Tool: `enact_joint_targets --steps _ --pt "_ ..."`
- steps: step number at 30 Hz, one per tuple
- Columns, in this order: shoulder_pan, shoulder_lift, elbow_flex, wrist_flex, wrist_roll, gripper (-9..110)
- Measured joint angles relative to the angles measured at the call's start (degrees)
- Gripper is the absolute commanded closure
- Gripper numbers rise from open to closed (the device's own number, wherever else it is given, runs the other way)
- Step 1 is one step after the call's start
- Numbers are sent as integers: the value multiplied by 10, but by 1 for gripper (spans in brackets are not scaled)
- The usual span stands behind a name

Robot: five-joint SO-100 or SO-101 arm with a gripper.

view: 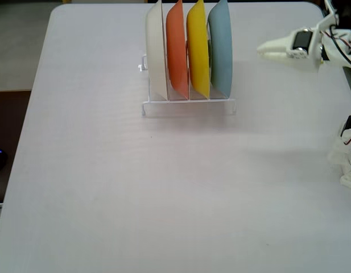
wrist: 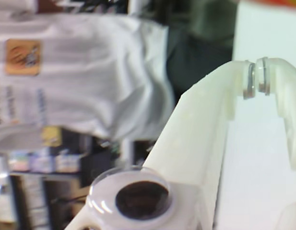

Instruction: Could you take three plates?

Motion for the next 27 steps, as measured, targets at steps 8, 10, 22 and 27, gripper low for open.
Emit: enact_joint_targets --steps 8,10,22,27 --pt "53 -146 -119 47 -79 67" --pt "62 -183 -149 60 -100 68" --pt "103 -386 -329 101 -171 65" --pt "108 -438 -373 109 -172 74"
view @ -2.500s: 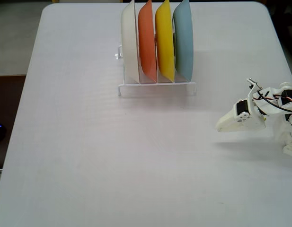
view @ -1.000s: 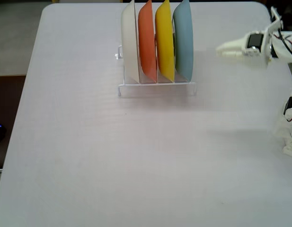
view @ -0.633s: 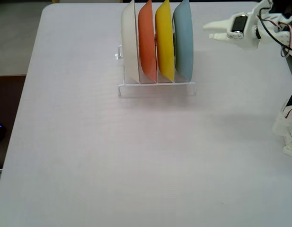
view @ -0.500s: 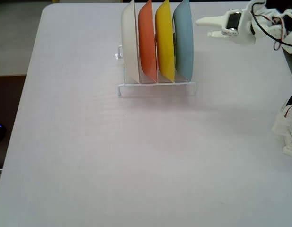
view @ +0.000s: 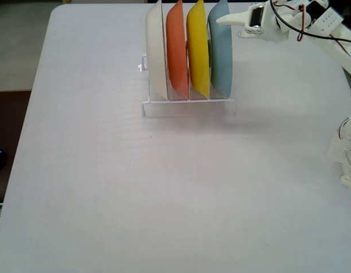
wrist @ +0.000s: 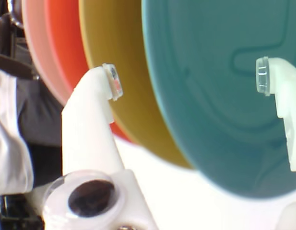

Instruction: Could you take three plates?

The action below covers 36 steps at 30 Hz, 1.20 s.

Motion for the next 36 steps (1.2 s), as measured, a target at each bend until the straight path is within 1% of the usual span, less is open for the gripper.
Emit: enact_joint_targets --steps 6,14,20,26,30,36 --pt "0 -50 -64 5 -4 101" --pt "-2 -94 -178 31 13 102" --pt "-2 -98 -304 79 67 102" --pt "-6 -73 -370 91 120 102" --pt "-33 -30 -404 98 149 102" --pt "-90 62 -418 120 221 102"
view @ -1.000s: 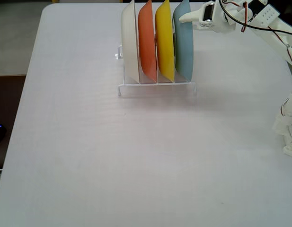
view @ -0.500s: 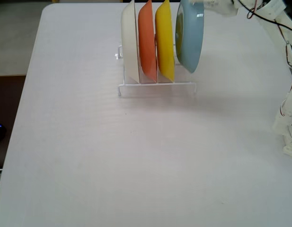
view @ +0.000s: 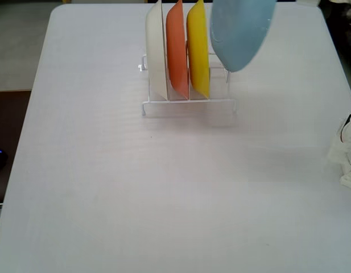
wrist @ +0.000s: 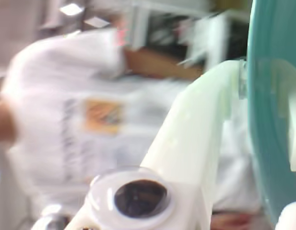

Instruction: Could you take three plates?

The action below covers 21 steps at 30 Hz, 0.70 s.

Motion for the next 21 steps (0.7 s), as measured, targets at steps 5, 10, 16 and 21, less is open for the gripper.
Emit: enact_joint_targets --steps 5,10,16,21 --pt "-68 61 -4 27 69 102" --pt "-122 115 -2 68 182 102" --pt "-226 159 58 40 266 102" --pt "-312 160 142 -72 258 102"
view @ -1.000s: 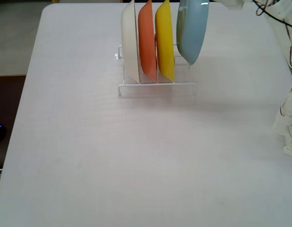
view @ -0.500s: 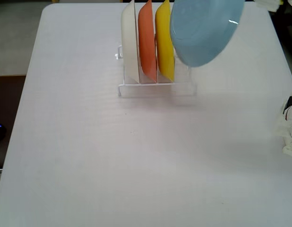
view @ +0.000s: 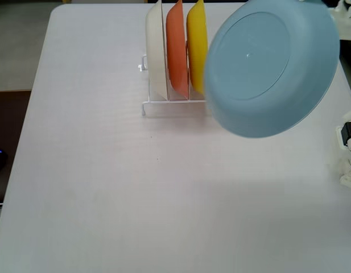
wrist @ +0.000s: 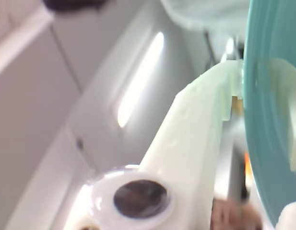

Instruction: Could you take three plates?

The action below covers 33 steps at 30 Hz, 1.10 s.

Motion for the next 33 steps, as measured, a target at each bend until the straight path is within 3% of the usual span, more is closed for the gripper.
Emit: enact_joint_targets --steps 8,22,33 --pt "-69 -33 128 -200 -25 102" --pt "-28 -205 148 -450 -62 102" --pt "-18 -226 149 -494 -68 102"
